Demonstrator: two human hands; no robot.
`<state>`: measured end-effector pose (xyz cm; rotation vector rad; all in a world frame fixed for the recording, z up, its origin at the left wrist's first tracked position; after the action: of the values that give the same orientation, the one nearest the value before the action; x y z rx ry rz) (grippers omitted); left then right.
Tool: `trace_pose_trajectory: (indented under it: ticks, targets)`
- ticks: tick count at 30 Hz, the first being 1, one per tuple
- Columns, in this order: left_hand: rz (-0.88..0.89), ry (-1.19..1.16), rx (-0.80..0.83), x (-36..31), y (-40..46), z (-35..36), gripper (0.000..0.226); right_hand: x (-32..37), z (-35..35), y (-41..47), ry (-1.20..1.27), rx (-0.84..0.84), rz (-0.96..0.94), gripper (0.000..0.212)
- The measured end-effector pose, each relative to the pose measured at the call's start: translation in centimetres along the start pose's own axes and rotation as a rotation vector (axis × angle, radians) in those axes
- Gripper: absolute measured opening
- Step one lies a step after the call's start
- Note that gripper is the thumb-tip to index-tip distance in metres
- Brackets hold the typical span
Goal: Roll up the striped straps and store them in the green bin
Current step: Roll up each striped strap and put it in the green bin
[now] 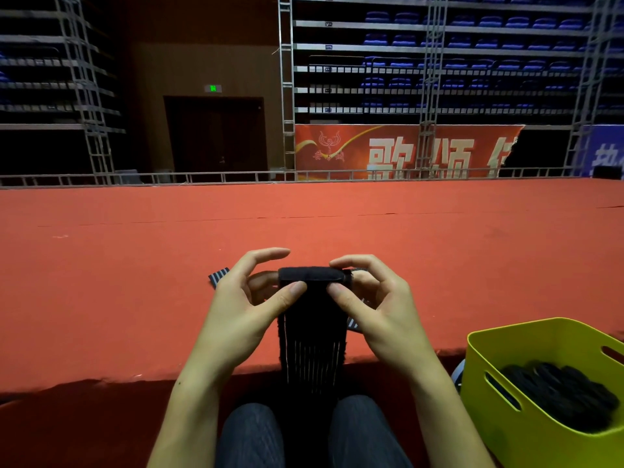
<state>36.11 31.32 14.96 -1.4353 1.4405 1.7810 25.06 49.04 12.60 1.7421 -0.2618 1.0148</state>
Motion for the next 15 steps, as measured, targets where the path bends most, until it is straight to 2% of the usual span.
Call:
trace_pose_trajectory:
  ticks: [11,15]
  targets:
    - [-0.035,-0.067,0.024,0.19,0.03,0.32,0.037,-0.24,0.41,-0.24,0.034,-0.021,0.007,0.03]
    - [-0.024,-0.095,0.037,0.35,0.04,0.25,0.04,-0.11,-0.13,-0.34,0.052,-0.011,0.053,0.04]
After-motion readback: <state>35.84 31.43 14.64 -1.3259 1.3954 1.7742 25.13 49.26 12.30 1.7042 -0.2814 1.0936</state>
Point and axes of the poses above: each hand's wrist, its own y-axis towards the middle knuckle, its own z-axis out of the palm, x = y × z, the point moved 2 cm from there along y, towards the middle knuckle, and after that the axes turned 4 degrees about -z, right-handed, at the moved point
